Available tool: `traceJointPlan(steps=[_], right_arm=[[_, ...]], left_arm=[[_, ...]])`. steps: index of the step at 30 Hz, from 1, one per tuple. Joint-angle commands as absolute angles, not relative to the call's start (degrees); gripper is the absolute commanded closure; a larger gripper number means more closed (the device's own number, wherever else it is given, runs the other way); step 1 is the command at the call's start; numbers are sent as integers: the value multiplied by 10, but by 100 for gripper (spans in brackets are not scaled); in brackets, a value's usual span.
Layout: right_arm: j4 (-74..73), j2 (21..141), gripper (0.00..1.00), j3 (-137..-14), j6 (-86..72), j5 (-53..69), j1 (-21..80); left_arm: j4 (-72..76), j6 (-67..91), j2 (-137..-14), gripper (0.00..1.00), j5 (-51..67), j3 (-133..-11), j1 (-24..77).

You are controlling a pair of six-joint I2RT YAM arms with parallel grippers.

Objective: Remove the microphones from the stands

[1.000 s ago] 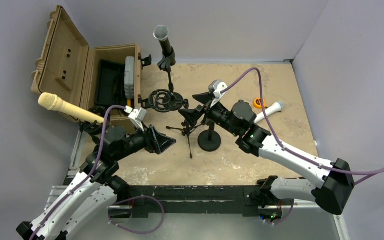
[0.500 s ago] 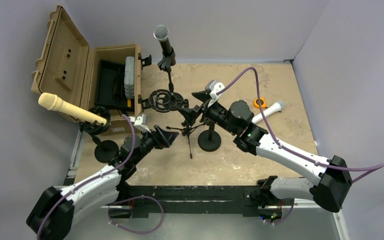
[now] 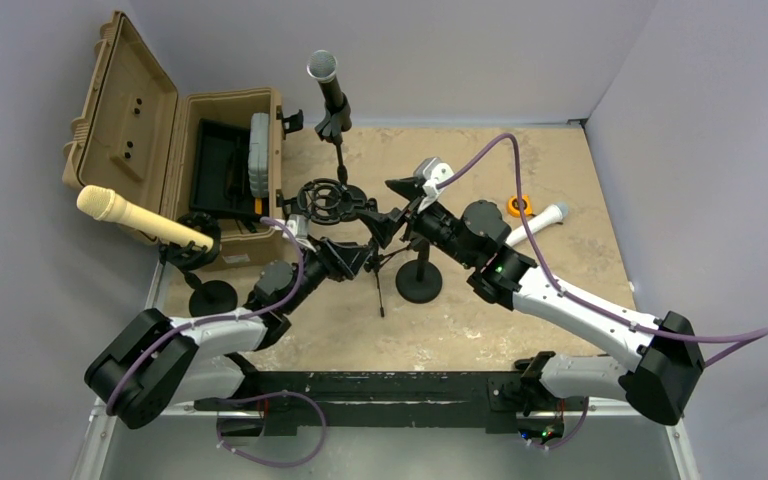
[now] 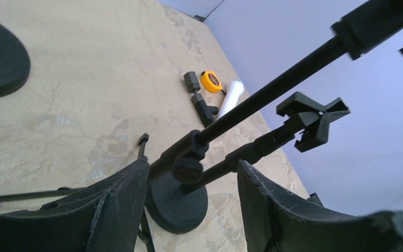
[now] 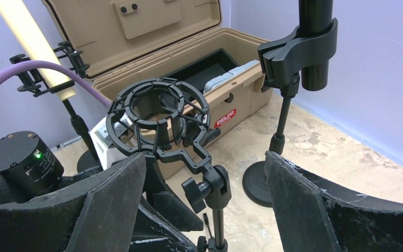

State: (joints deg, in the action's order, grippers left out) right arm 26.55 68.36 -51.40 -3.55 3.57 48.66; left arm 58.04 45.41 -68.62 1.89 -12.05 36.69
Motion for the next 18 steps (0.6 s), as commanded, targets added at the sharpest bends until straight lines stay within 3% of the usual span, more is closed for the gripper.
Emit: traceJointPlan(steps=[1,7,15,18], right_arm=[[295,670,19,-522,-25,29,483],[296,668,19,-519,-26,28,484],[298,661,19,-512,-27,26,483],[298,660,19,-512,-27,25,483]], left_arm=[[666,445,-708,41,35,-156,373],[656,456,-728,55,26,-161,381],[621,457,-733,55,6,-165,389],[609,457,-734,50,2,-163,396]])
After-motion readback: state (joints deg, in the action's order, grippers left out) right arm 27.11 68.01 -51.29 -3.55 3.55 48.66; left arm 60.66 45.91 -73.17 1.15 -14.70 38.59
